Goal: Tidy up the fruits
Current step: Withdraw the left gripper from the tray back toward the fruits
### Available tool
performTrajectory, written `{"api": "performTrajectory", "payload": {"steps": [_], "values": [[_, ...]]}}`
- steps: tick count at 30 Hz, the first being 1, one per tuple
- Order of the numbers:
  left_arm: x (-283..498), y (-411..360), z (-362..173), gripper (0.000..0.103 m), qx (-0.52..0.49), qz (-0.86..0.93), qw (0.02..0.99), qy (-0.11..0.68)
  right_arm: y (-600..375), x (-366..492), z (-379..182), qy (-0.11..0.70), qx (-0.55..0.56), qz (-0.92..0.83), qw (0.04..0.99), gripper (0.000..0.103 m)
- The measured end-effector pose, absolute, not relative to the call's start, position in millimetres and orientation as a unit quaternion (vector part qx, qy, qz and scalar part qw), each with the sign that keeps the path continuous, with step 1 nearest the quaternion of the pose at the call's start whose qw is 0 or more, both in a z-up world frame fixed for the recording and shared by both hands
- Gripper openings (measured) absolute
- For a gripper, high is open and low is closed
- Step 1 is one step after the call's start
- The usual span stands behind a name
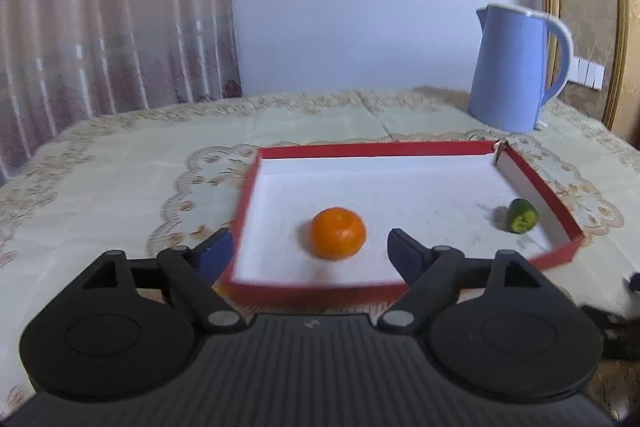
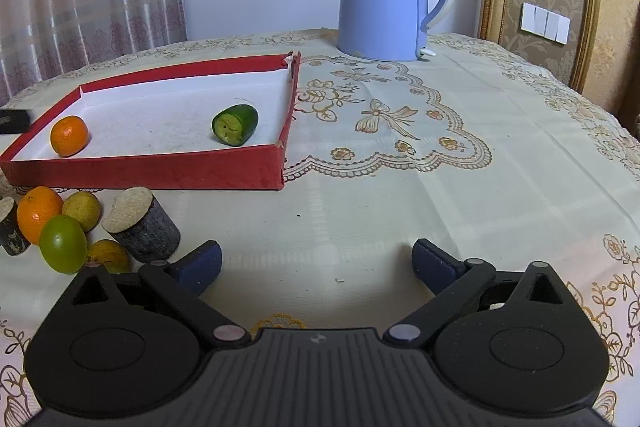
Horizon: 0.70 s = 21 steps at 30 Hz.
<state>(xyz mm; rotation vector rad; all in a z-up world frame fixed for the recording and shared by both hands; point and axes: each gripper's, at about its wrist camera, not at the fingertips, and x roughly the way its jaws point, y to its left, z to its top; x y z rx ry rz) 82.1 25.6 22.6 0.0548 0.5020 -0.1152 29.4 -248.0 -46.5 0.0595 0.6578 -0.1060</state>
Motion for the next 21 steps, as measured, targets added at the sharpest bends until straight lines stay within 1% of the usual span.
{"api": "performTrajectory", "payload": {"steps": [1,2,6,10,14,21], "values": [[72.6,30.0,23.2,0.087,0.022,-0.057,0.968,0.244,-248.1,29.4,-46.7,0.323,0.03,-0.052,0.945,0.103],[61.4,35.5,23.0,0.088,0.021,-0.057,0.969,0.241,-248.3,29.4,-47.0,0.323,0.03,-0.051,0.945,0.103],[28.9,46.7,17.7,0.088,0.036,-0.042,0.972,0.23,-248.0,29.3,-47.1,0.323,0.031,-0.051,0.944,0.103],[6.9,53.4,8.6,0.089,0.027,-0.05,0.971,0.232,-248.1,29.3,-47.1,0.323,0.031,-0.051,0.944,0.103],[0.5,45.5,-2.7,0.089,0.068,-0.044,0.97,0.229,-248.1,29.3,-47.0,0.323,0.031,-0.051,0.944,0.103],[13.3,39.3,-13.9,0.087,0.101,-0.053,0.963,0.243,-248.0,29.4,-47.2,0.323,0.031,-0.051,0.944,0.103]]}}
